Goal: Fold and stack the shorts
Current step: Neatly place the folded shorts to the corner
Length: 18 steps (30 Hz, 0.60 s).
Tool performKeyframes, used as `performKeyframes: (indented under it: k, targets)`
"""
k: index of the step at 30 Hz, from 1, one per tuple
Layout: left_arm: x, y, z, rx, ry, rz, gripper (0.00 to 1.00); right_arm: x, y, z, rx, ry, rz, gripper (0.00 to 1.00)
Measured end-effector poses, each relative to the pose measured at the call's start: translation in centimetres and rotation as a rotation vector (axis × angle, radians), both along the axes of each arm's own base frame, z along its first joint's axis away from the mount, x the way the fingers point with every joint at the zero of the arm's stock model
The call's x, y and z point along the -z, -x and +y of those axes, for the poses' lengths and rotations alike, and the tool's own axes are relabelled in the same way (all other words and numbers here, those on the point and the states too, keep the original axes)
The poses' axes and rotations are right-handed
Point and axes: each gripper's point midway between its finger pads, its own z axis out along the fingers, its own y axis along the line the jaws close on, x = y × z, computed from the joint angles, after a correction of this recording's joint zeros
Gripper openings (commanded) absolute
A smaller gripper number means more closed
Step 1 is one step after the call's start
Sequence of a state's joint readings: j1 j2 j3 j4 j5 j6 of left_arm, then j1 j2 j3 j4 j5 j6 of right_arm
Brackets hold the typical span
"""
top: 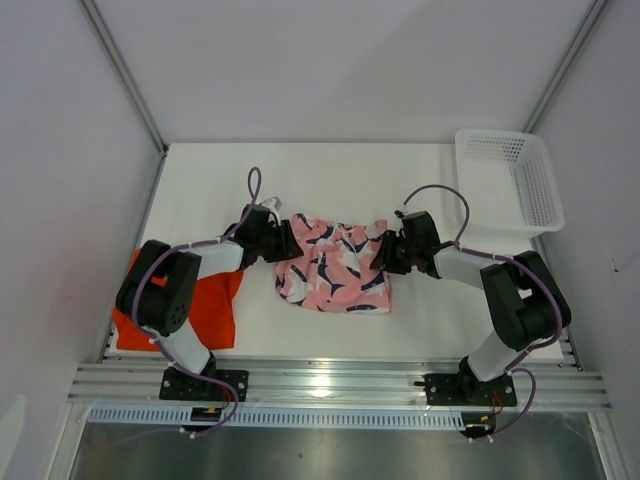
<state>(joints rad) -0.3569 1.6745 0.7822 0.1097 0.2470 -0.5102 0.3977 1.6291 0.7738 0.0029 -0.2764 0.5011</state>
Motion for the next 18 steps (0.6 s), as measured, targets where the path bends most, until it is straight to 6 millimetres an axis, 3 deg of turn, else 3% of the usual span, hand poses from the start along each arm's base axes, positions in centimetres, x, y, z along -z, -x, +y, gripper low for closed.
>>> performKeyframes:
  k: [5,6,12,15,18]
  targets:
    - [0.8,0.4,-0.7,0.033,-0.007,0.035,0.00,0.2,0.5,0.5,-0.012,0.010,0.007,0.05]
    - [1.0,0.7,-0.7,0.038,-0.012,0.048,0.00,0.2,0.6,0.6,-0.014,0.013,0.008,0.00]
    - [0.4,2.0,-0.3,0.046,-0.058,0.085,0.00,-0.5,2.1,1.7,-0.049,0.041,0.005,0.00]
    - [-1.3,2.6,0.6,0.031,-0.105,0.085,0.00,-2.5,2.9,3.2,-0.088,0.041,-0.017,0.00]
    - [-4.3,2.7,1.7,0.001,-0.145,0.051,0.00,-5.8,2.9,5.7,-0.132,0.010,-0.071,0.00]
